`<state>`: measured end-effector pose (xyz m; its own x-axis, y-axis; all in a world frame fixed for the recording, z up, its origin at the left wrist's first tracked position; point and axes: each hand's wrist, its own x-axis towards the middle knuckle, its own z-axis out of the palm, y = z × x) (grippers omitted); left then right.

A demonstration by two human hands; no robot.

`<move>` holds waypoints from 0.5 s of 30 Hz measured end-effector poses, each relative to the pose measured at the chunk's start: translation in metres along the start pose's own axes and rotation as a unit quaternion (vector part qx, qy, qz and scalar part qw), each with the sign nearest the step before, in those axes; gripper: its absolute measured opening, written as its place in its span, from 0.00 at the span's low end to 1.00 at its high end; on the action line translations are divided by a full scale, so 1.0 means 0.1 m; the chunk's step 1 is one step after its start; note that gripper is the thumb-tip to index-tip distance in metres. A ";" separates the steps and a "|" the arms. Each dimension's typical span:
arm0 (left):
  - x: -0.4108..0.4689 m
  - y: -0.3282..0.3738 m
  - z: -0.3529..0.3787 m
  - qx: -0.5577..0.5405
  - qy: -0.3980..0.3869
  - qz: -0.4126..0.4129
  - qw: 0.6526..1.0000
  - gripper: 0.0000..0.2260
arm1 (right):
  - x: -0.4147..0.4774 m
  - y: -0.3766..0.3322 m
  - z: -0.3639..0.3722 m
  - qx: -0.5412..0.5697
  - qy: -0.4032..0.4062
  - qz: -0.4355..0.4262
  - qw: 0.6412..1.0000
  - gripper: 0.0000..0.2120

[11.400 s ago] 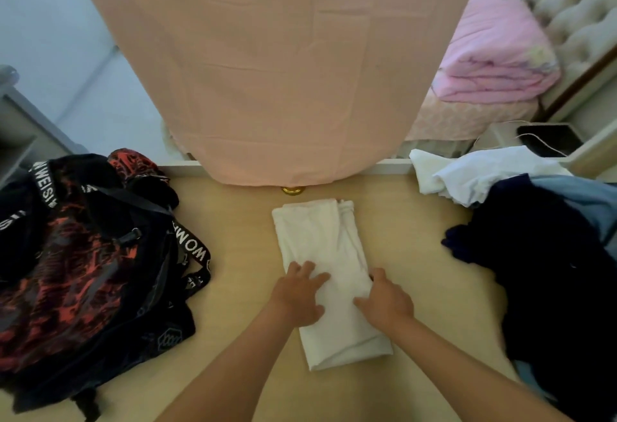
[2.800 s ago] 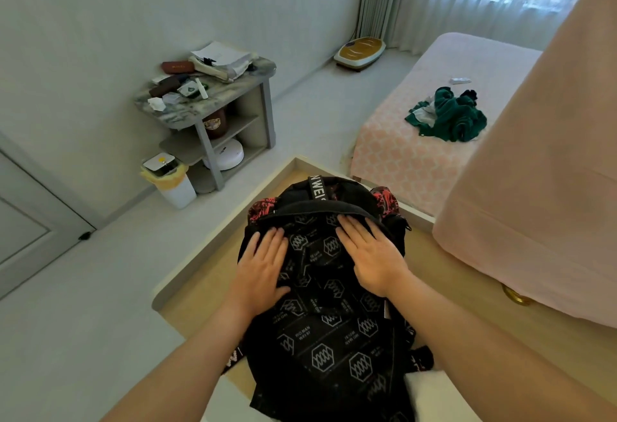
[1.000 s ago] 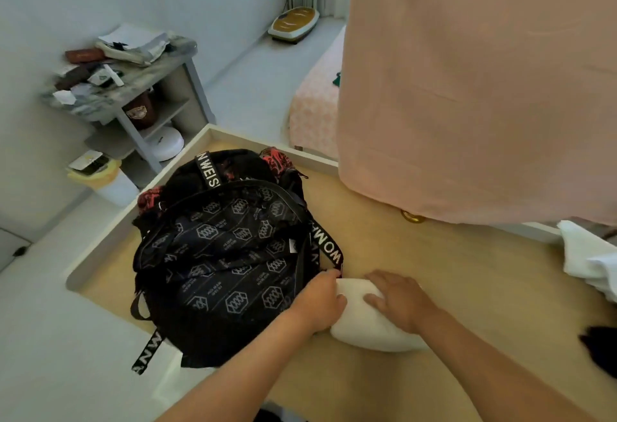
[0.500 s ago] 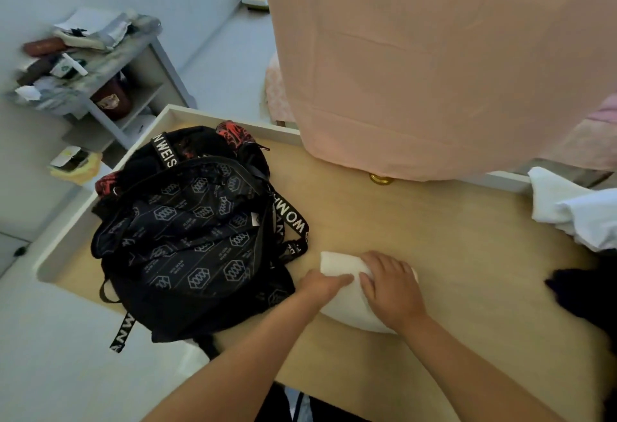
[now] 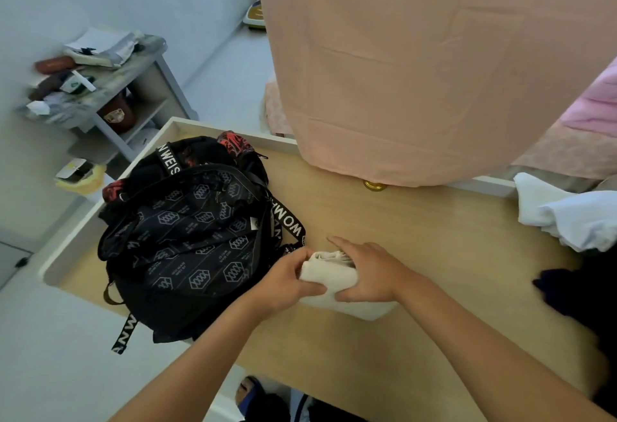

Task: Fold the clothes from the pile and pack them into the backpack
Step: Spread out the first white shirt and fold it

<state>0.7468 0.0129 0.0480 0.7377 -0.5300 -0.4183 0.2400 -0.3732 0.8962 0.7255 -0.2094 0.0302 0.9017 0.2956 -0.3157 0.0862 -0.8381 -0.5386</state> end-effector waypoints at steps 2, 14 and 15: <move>-0.12 0.13 -0.18 0.046 0.009 0.054 0.997 0.19 | 0.11 -0.21 -0.08 0.005 -0.010 -0.009 1.000 0.44; -0.88 0.07 -1.73 0.048 0.326 0.159 0.931 0.26 | 0.93 -1.72 -0.19 0.008 0.112 -0.143 0.983 0.27; -0.94 -0.03 -1.88 0.064 0.367 0.149 0.916 0.26 | 1.03 -1.84 -0.13 0.008 0.103 -0.136 0.985 0.27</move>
<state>0.7955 0.2073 0.1127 0.9951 0.0146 0.0977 -0.0834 -0.4067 0.9097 0.8078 -0.0301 0.1068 0.9128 0.4083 0.0068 0.3321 -0.7324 -0.5944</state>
